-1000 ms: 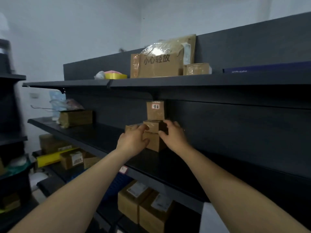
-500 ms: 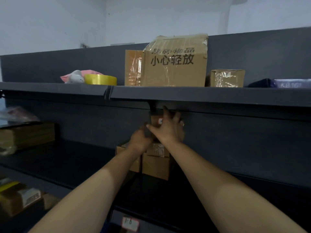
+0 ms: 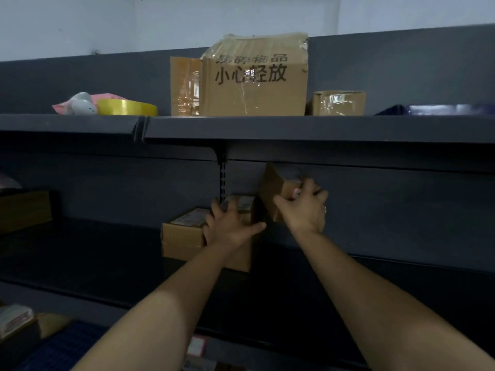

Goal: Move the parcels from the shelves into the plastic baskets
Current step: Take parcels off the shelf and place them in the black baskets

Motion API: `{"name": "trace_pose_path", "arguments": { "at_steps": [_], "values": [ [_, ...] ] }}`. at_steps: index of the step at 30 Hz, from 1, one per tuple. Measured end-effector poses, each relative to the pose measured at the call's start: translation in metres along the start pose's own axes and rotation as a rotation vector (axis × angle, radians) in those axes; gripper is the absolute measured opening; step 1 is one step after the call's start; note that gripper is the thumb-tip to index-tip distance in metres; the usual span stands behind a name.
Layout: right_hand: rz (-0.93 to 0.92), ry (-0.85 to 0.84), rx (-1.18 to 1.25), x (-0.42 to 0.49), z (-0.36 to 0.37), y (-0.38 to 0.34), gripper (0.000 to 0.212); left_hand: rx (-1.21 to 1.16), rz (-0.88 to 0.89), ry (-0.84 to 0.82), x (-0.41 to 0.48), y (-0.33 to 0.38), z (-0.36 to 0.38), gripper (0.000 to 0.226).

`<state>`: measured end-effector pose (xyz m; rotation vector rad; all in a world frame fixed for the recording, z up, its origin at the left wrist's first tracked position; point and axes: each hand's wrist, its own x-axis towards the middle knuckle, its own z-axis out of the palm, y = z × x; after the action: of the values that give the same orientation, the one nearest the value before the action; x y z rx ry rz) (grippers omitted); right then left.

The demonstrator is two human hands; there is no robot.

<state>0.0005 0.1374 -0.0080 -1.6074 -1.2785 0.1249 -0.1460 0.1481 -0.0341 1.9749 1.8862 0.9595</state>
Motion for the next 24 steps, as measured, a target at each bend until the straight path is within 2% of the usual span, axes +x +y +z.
{"name": "trace_pose_path", "arguments": {
  "at_steps": [2,5,7,13,19,24],
  "values": [
    [0.024,-0.02,-0.014,-0.004,-0.01,0.023,0.074,-0.004,-0.074,0.04,0.003,0.005,0.014,0.099],
    [-0.01,-0.052,-0.051,-0.008,-0.019,0.051,0.074,-0.037,-0.106,0.208,0.004,0.001,0.028,0.083],
    [-0.034,-0.059,-0.051,-0.01,-0.025,0.063,0.077,-0.067,-0.065,0.274,0.0,0.003,0.032,0.078],
    [-0.026,0.019,0.013,-0.028,-0.072,0.088,0.079,-0.217,0.18,0.312,-0.057,0.041,0.058,0.077],
    [-0.133,0.131,-0.056,-0.067,-0.187,0.14,0.079,-0.336,0.26,0.318,-0.146,0.109,0.097,0.074],
    [-0.091,0.269,-0.168,-0.111,-0.335,0.218,0.076,-0.458,0.335,0.157,-0.232,0.225,0.161,0.073]
  ]
}}
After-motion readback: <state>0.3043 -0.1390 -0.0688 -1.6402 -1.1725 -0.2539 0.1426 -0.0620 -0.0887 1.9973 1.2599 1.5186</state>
